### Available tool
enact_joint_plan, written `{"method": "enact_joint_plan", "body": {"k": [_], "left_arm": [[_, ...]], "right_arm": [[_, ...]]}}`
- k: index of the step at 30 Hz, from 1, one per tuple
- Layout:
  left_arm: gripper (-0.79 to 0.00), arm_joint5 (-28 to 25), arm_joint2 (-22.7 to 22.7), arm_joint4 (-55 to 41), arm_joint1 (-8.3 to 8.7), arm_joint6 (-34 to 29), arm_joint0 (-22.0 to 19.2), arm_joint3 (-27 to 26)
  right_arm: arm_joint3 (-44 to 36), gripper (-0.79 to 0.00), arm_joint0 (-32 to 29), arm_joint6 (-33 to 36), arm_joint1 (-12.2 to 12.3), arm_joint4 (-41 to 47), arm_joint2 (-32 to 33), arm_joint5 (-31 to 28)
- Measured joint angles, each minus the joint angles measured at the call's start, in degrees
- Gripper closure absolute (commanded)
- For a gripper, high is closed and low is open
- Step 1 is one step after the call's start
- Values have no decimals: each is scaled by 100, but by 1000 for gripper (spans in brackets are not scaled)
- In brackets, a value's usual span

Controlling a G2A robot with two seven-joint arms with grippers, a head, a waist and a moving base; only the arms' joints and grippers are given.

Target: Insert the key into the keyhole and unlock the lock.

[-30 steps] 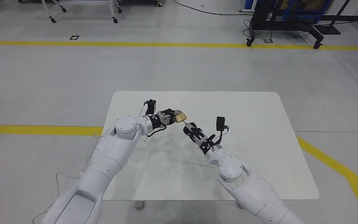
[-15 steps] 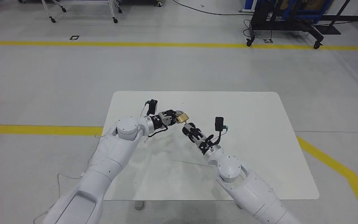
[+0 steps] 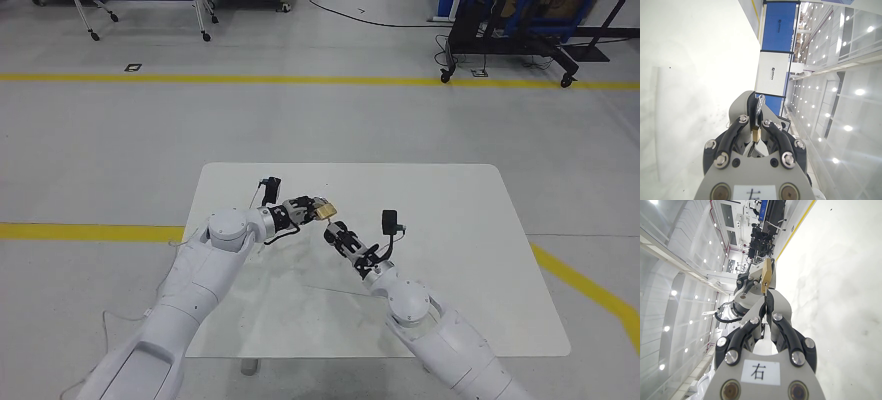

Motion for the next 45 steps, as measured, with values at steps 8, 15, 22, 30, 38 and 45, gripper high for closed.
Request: {"method": "enact_joint_plan", "body": {"k": [8,15,22,30,38,45], "left_arm": [[0,-50,-23,71,4,-90,15,-20],[0,-115,-35,149,8,-169,23,-37],[0,-172,-48,221,11,-236,27,-45],[0,-233,-74,377,26,-223,20,-60],[0,-329,-110,528,49,-260,32,-107],[0,-387,-115,545,50,-350,54,-144]], "right_arm": [[-29,0,-60,91,-28,-73,91,9],[-32,0,-88,127,-63,-93,153,25],[-41,0,-130,180,-92,-115,228,5],[-85,0,-188,290,-104,-196,338,69],[-172,0,-243,404,-111,-337,434,175],[-178,0,-258,573,-129,-285,495,193]]}}
